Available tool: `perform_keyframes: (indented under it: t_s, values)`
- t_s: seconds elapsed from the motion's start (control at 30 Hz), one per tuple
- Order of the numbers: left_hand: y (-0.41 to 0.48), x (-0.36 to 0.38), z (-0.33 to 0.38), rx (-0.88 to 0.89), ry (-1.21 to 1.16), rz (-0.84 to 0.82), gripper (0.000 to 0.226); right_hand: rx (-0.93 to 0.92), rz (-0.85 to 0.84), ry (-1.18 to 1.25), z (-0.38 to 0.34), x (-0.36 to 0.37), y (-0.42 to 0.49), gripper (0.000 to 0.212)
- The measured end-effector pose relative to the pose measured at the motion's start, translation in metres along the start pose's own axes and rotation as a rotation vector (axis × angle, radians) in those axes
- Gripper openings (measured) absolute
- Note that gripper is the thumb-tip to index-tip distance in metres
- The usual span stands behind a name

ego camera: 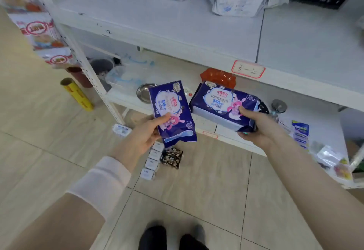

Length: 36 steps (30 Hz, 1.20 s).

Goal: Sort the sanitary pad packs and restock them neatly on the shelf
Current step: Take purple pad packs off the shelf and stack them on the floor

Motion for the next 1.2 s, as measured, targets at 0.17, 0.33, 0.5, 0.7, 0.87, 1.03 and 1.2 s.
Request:
perform_keyframes:
  t_s: [0.17,0.33,0.5,0.7,0.87,1.03,1.2]
  values:
    - [-0.019,-0.001,-0.074,-0.115,-0.047,0.122,0.029,0.042,0.003,-0.089,0.031,-0.027,0.032,0.011]
    - [-0.033,-0.006,-0.125,-0.216,-0.081,0.186,0.038,0.064,0.031,-0.119,0.059,-0.042,0.057,0.012]
    - [-0.032,-0.008,-0.174,-0.298,-0.153,0.171,0.026,0.103,0.064,-0.081,0.096,-0.056,0.088,0.013]
    - [-0.028,-0.007,-0.220,-0.356,-0.226,0.178,0.025,0.149,0.076,-0.076,0.136,-0.076,0.127,0.012]
    - [-0.026,-0.003,-0.252,-0.382,-0.287,0.218,0.030,0.175,0.079,-0.107,0.154,-0.088,0.151,0.013]
    - [-0.010,0.005,-0.317,-0.354,-0.375,0.256,0.036,0.154,0.075,-0.159,0.177,-0.102,0.209,0.035]
    - [0.023,0.000,-0.424,-0.405,-0.457,0.303,0.042,0.108,0.088,-0.215,0.218,-0.122,0.304,0.034]
Point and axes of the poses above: each hand's wrist, its own y-axis towards the middle knuckle, its own x-axis out of the palm, z = x × y, the point moved 2 cm from there along y, towards the middle knuckle, and after that the axes turned 14 degrees about x, right-handed, at the moved point
